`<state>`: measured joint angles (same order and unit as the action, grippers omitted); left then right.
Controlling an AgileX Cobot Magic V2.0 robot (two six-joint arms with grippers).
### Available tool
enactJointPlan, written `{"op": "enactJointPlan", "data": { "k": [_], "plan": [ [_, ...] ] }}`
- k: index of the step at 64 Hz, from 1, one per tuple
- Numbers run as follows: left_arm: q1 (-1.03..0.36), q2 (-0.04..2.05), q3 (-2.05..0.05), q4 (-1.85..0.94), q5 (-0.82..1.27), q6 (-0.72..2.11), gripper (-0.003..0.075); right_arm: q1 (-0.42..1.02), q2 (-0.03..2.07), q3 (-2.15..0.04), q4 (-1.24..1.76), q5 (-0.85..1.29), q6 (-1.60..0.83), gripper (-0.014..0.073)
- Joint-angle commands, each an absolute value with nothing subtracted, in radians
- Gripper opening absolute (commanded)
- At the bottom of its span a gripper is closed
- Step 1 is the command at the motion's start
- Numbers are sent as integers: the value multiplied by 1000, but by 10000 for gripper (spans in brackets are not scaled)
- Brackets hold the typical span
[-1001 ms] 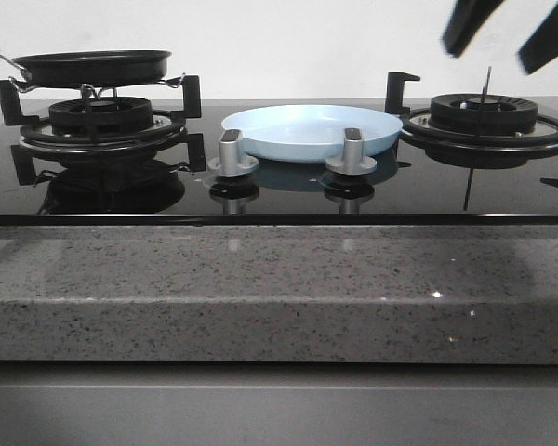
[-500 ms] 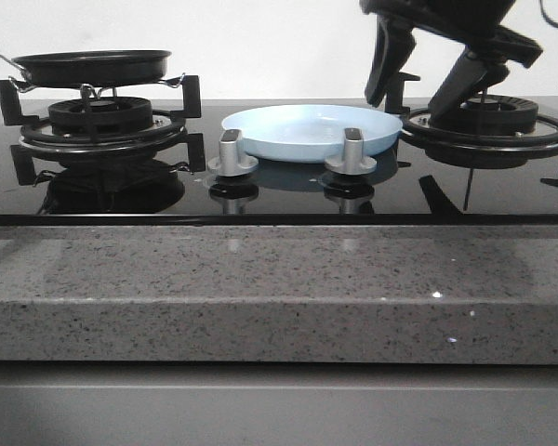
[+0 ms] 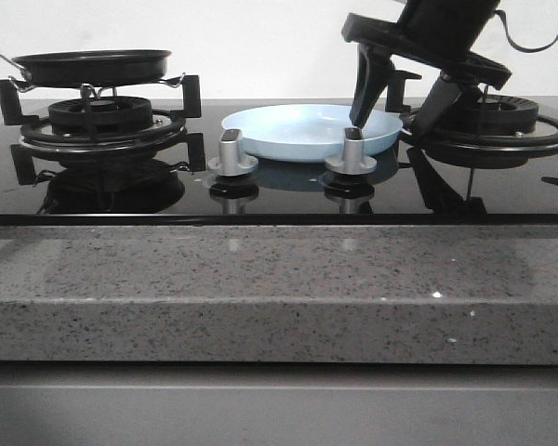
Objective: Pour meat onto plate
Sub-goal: 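Move the right gripper down to the rim of the light blue plate, then grasp the plate rim with the right gripper and lift it up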
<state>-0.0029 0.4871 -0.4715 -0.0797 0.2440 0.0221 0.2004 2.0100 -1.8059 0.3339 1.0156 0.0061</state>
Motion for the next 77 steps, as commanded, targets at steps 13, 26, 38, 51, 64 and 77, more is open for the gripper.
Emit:
{"op": "enactJointPlan", "data": {
  "k": [13, 26, 38, 51, 64, 77],
  "plan": [
    [-10, 498, -509, -88, 159, 13, 620, 200, 1995, -1884, 357, 1056, -8, 444],
    [-10, 498, -509, -88, 159, 13, 620, 200, 1995, -1884, 357, 1056, -8, 206],
    [-10, 498, -509, -88, 159, 13, 620, 200, 1992, -1886, 357, 1064, -8, 67],
    [-10, 498, -509, -88, 159, 13, 620, 199, 1992, -1955, 357, 1129, -8, -60],
    [-10, 498, -509, -88, 159, 13, 620, 199, 1992, -2057, 357, 1211, -7, -60],
    [-10, 498, -509, -88, 159, 13, 620, 199, 1992, -2139, 357, 1341, -6, -60]
  ]
}}
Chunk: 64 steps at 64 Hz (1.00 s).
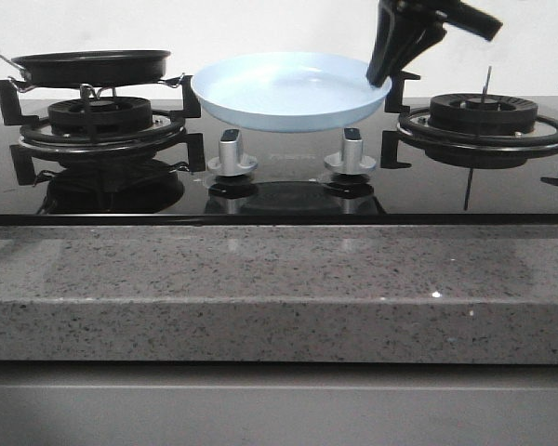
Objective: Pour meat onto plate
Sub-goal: 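Grasp the plate rim with the right gripper and lift it up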
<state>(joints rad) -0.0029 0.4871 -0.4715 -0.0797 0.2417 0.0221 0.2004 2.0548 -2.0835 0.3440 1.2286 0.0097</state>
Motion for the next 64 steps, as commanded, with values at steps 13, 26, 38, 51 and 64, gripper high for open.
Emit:
{"op": "enactJointPlan", "data": {
  "k": [13, 26, 38, 51, 64],
  "plan": [
    [-10, 498, -509, -88, 159, 13, 620, 199, 1962, -2137, 357, 1341, 0, -60],
    [-10, 498, -509, -88, 159, 13, 620, 202, 1867, -2028, 357, 1339, 0, -60],
    [-10, 498, -509, -88, 159, 13, 620, 214, 1754, -1840, 356, 1224, -18, -60],
    [-10, 498, -509, -90, 159, 13, 620, 280, 1607, -1567, 356, 921, -18, -60],
    [-10, 498, -509, -90, 159, 13, 620, 320, 1555, -1406, 362, 683, -18, -60]
  ]
}}
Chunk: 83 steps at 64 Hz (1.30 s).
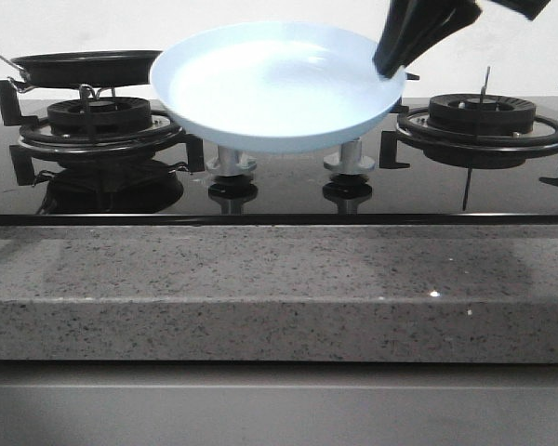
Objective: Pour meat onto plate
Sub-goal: 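Grasp the plate rim with the right gripper and lift it up, then grasp the pale green handle of the black pan with the left gripper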
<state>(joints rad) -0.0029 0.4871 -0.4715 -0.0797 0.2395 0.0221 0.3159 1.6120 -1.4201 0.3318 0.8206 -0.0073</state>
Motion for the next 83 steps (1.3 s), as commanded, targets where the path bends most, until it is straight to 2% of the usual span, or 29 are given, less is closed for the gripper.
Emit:
{"op": "enactJointPlan", "data": {
  "k": [1, 69, 83],
  "plan": [
    [-10, 499, -509, -90, 159, 13, 620, 320, 1556, -1404, 364, 679, -18, -60],
    [-10, 501, -509, -92, 161, 13, 620, 319, 1602, -1401, 366, 749, -18, -59],
    [-10, 510, -526, -350, 189, 13, 620, 319, 1602, -1401, 366, 749, -18, -59]
  ]
}}
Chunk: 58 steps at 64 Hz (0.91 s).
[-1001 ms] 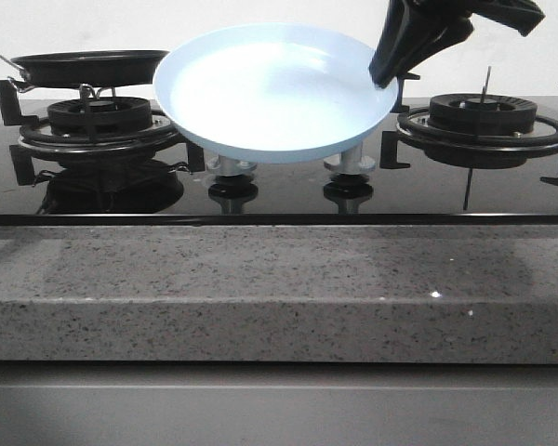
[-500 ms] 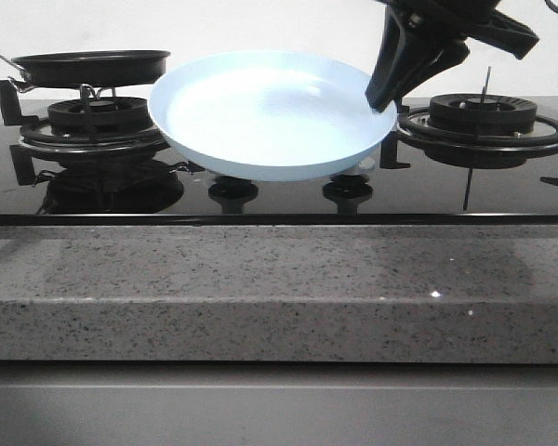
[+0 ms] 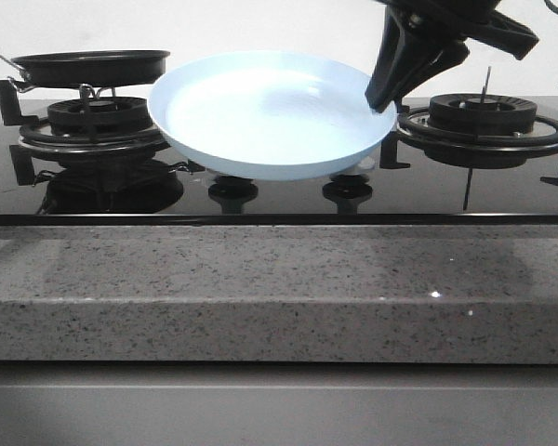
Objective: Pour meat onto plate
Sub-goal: 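Grasp the pale green handle of the black pan with the left gripper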
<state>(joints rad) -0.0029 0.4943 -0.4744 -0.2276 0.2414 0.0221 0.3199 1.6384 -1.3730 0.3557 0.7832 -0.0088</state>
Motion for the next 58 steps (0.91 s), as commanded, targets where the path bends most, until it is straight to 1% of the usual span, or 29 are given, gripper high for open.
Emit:
{"op": "enactJointPlan", "data": {
  "k": [1, 5, 11, 20, 27, 34, 43, 58],
  "plan": [
    [-10, 512, -531, -359, 192, 13, 620, 319, 1602, -1401, 366, 749, -18, -59],
    [-8, 558, -567, -437, 242, 13, 620, 319, 1602, -1401, 366, 749, -18, -59],
    [-8, 675, -649, -458, 320, 13, 620, 319, 1602, -1401, 366, 749, -18, -59],
    [-4, 859, -753, -507, 348, 13, 620, 319, 1602, -1401, 366, 749, -18, -59],
    [42, 993, -847, -587, 352, 13, 620, 319, 1602, -1401, 366, 749, -18, -59],
    [113, 1116, -941, -659, 433, 31, 620, 319, 1602, -1401, 366, 749, -18, -59],
    [177, 1275, -1075, -829, 571, 177, 620, 319, 1602, -1401, 366, 749, -18, -59],
    [225, 1472, -1211, -1040, 697, 306, 620, 319, 1602, -1401, 366, 749, -18, -59]
  ]
}}
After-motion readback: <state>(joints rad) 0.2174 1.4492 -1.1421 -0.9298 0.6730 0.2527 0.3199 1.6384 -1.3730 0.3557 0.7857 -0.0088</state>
